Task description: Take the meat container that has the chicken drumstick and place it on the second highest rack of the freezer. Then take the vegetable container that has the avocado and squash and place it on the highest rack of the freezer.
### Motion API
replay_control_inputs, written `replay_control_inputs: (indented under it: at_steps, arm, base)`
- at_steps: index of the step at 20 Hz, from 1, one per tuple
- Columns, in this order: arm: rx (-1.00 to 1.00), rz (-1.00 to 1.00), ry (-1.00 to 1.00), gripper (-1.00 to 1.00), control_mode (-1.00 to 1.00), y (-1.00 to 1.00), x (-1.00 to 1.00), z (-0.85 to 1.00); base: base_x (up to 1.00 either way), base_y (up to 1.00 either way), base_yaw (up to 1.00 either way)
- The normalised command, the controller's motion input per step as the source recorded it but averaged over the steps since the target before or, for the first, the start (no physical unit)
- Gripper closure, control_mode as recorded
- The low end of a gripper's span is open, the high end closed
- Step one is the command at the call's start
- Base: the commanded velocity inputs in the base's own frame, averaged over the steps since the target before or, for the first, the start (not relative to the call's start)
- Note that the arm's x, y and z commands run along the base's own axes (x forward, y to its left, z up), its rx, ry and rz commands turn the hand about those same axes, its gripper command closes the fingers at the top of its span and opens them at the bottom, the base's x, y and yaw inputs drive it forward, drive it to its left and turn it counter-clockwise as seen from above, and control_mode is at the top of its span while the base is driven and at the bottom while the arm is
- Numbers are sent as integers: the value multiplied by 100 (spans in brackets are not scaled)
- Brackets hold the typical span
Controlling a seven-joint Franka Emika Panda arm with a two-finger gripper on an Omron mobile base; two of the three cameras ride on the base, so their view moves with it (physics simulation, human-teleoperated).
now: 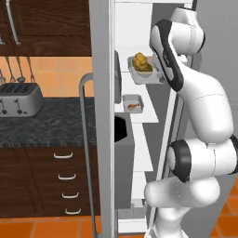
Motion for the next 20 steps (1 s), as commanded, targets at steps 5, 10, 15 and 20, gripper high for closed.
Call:
replay_control_inputs:
  at_steps: [5,10,15,20]
  arm:
    - [0,-13,1,100,-100,0,100,9]
    - [0,-13,-3,100,-100,0,98,-3]
    - [0,-5,0,100,-100,-2,100,0]
    - [0,0,-3,100,-100,-18,93,-11]
  base:
    - [0,0,0]
    - [0,0,0]
    - [0,0,0]
    - [0,0,0]
